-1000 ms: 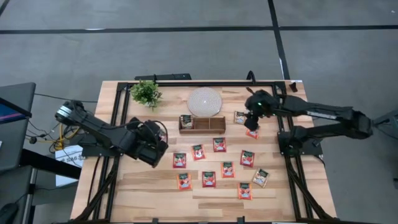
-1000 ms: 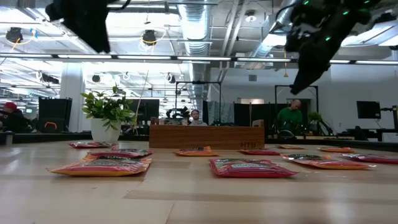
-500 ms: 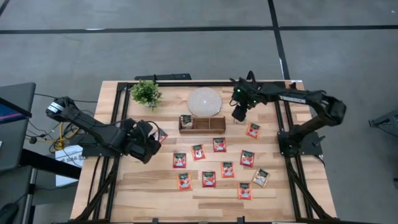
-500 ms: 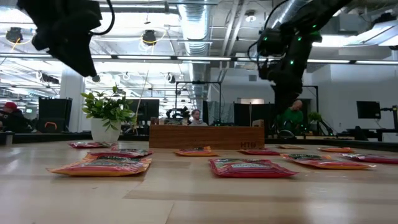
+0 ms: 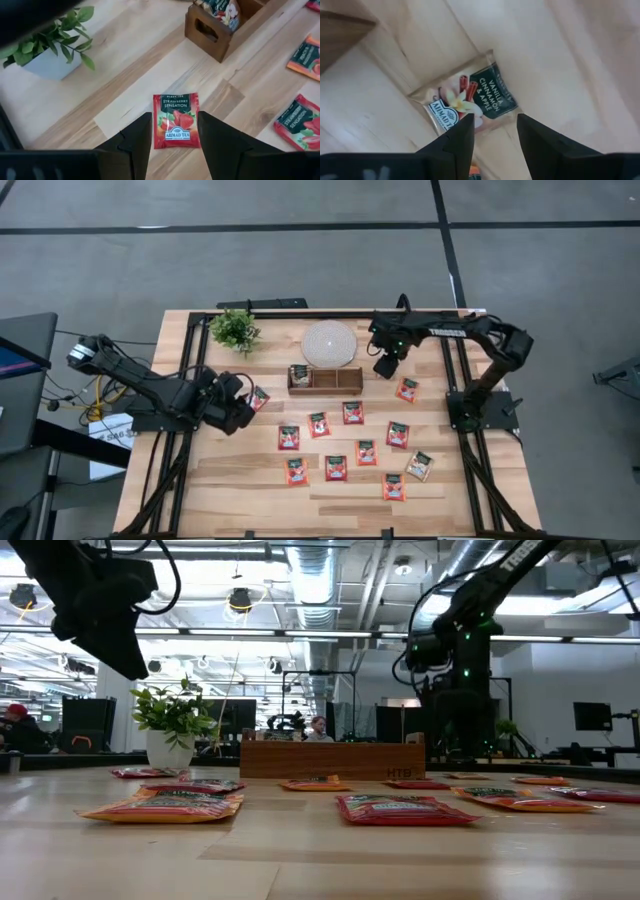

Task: Pick & Place Tea
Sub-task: Put the brown tea bag into the left of the wooden organizer

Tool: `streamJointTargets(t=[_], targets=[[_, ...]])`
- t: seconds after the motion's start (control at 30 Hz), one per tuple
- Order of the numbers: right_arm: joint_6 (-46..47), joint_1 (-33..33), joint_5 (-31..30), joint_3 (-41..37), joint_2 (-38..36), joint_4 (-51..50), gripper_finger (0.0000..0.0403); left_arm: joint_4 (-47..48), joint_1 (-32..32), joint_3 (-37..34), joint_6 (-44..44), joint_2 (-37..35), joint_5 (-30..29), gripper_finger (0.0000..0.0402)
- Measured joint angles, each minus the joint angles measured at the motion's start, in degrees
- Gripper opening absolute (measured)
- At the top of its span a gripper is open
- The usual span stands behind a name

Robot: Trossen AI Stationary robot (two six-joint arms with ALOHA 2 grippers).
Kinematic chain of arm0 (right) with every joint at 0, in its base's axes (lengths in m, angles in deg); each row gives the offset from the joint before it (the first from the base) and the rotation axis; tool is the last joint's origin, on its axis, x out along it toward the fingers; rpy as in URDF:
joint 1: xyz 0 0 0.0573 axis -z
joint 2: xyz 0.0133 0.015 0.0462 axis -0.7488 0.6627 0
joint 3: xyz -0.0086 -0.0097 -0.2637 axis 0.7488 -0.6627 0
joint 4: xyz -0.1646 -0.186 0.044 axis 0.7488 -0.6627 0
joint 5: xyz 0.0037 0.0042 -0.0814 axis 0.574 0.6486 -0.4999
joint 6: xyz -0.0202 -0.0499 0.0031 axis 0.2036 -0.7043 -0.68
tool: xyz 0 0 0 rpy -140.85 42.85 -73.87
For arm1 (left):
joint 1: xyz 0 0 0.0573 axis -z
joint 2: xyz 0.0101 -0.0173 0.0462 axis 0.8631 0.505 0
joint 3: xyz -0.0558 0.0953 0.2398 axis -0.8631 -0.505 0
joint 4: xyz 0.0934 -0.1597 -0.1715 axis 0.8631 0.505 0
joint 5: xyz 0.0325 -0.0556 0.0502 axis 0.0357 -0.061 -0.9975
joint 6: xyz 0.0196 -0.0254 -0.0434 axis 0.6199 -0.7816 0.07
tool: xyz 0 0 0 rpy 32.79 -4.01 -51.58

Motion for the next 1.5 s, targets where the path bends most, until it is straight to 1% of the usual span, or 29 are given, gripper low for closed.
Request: streamJointTargets(t=[0.2, 0.3, 0.73, 1.03, 1.17, 1.5], targets=[[0.6, 0.6, 0.1, 0.0, 4.6, 0.3, 0.014, -0.2, -0.8, 0.0, 1.1, 0.0, 1.2, 0.0151], [1.4, 0.6, 0.0, 0.1, 5.8, 0.9, 0.014, -0.2, -0.8, 0.0, 1.1, 0.0, 1.4, 0.0151], [1.5, 0.8, 0.4, 0.4, 6.1, 0.7, 0.014, -1.3, -0.8, 0.0, 1.0, 0.0, 1.6, 0.0151], [1.2, 0.8, 0.4, 7.2, 6.3, -7.4, 0.014, -3.5, -0.8, 0.0, 3.4, 0.0, 1.6, 0.0151], [-0.4, 0.8, 0.0, 9.3, 6.3, -7.0, 0.014, -3.6, -0.8, 0.0, 3.4, 0.0, 1.6, 0.0151], [-2.1, 1.1, -0.2, 8.3, 6.7, -4.4, 0.014, -3.6, -0.8, 0.0, 3.4, 0.0, 1.6, 0.0151]])
